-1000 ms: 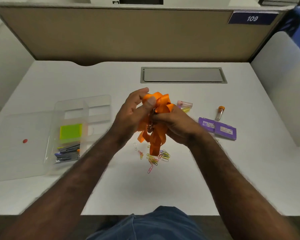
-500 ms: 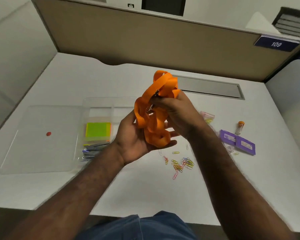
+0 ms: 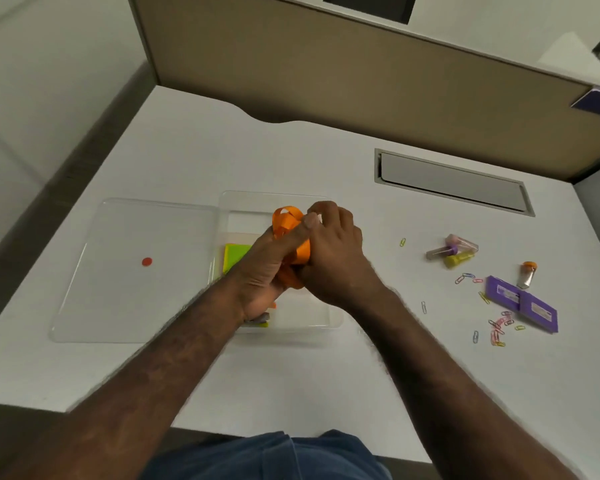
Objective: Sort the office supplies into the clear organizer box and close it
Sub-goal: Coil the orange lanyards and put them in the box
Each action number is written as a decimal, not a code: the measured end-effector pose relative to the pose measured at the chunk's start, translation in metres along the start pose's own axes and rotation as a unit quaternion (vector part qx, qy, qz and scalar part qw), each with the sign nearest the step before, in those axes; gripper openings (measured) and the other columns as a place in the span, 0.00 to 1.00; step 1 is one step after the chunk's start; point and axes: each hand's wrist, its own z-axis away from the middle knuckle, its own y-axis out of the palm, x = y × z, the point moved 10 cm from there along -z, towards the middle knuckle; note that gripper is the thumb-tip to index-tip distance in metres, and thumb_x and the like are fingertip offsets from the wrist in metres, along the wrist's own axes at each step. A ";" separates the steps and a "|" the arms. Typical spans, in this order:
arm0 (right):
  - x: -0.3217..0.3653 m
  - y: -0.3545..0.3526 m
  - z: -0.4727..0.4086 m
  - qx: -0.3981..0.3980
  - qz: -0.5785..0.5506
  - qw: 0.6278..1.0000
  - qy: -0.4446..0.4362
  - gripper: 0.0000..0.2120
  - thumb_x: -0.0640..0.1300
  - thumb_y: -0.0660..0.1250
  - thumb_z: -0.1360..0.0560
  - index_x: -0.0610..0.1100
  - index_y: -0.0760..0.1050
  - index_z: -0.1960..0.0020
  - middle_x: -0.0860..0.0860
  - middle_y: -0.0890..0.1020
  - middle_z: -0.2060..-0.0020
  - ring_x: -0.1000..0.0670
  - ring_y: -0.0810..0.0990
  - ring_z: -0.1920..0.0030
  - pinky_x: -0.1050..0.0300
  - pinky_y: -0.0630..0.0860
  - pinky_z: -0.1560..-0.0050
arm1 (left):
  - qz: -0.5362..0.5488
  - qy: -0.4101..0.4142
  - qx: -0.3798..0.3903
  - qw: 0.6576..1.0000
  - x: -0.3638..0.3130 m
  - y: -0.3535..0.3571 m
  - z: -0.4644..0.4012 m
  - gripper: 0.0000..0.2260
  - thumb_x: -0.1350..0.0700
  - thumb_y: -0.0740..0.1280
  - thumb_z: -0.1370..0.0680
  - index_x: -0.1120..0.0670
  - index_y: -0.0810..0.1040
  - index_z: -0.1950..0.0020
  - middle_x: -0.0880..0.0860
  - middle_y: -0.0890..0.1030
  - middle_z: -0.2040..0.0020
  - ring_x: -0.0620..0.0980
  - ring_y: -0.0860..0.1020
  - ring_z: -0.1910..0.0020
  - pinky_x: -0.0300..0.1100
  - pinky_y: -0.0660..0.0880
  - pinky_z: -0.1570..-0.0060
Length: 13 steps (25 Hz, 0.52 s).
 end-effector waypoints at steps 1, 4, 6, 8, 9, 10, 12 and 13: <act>0.006 0.004 -0.005 -0.006 0.013 1.000 0.001 0.29 0.53 0.70 0.23 0.43 0.69 0.27 0.44 0.66 0.27 0.40 0.64 0.27 0.41 0.68 0.32 | -0.004 0.007 0.001 1.000 -0.002 -0.009 -0.001 0.26 0.41 0.79 0.29 0.46 0.80 0.34 0.54 0.85 0.38 0.52 0.84 0.40 0.46 0.82 0.49; 0.020 0.011 -0.021 -0.012 -0.009 1.000 -0.014 0.29 0.55 0.71 0.23 0.44 0.67 0.27 0.45 0.69 0.29 0.42 0.68 0.30 0.40 0.71 0.34 | 0.002 0.027 -0.006 1.000 -0.013 -0.040 -0.007 0.21 0.46 0.77 0.25 0.46 0.80 0.33 0.54 0.85 0.37 0.53 0.84 0.40 0.48 0.82 0.45; 0.025 0.016 -0.031 0.009 -0.093 0.995 -0.039 0.35 0.57 0.75 0.26 0.48 0.64 0.26 0.48 0.68 0.29 0.44 0.68 0.31 0.42 0.73 0.34 | -0.007 0.030 -0.017 0.999 -0.019 -0.063 -0.016 0.21 0.48 0.75 0.23 0.47 0.78 0.30 0.54 0.84 0.37 0.55 0.83 0.39 0.51 0.83 0.44; 0.024 0.023 -0.038 0.070 -0.177 0.981 -0.046 0.47 0.60 0.80 0.31 0.55 0.56 0.21 0.53 0.62 0.24 0.48 0.66 0.26 0.48 0.73 0.31 | -0.012 0.028 -0.034 0.999 -0.024 -0.085 -0.024 0.23 0.51 0.74 0.22 0.49 0.76 0.27 0.53 0.84 0.38 0.56 0.83 0.40 0.50 0.83 0.50; 0.023 0.027 -0.041 0.101 -0.208 0.972 -0.044 0.53 0.61 0.81 0.33 0.60 0.52 0.19 0.57 0.59 0.21 0.49 0.64 0.23 0.50 0.73 0.30 | -0.016 0.026 -0.039 0.999 -0.027 -0.095 -0.028 0.23 0.51 0.74 0.22 0.50 0.75 0.27 0.54 0.85 0.38 0.55 0.83 0.40 0.49 0.82 0.51; 0.024 0.031 -0.044 0.123 -0.225 0.966 -0.044 0.57 0.60 0.82 0.34 0.63 0.48 0.19 0.60 0.56 0.20 0.49 0.63 0.21 0.51 0.75 0.31 | -0.023 0.021 -0.038 0.999 -0.031 -0.101 -0.031 0.23 0.51 0.74 0.22 0.50 0.76 0.28 0.54 0.85 0.39 0.54 0.84 0.42 0.48 0.81 0.50; 0.029 0.041 -0.050 0.140 -0.216 0.965 -0.055 0.62 0.58 0.84 0.36 0.66 0.43 0.18 0.58 0.55 0.18 0.50 0.64 0.21 0.55 0.78 0.35 | -0.047 0.014 -0.017 0.999 -0.034 -0.105 -0.039 0.20 0.53 0.74 0.22 0.52 0.78 0.30 0.53 0.86 0.43 0.51 0.85 0.47 0.46 0.81 0.51; 0.033 0.047 -0.055 0.135 -0.197 0.969 -0.061 0.63 0.56 0.85 0.36 0.64 0.43 0.17 0.55 0.57 0.18 0.53 0.65 0.24 0.60 0.77 0.37 | -0.055 0.015 -0.006 0.998 -0.034 -0.104 -0.044 0.18 0.55 0.73 0.22 0.55 0.78 0.32 0.53 0.86 0.46 0.51 0.85 0.49 0.46 0.80 0.52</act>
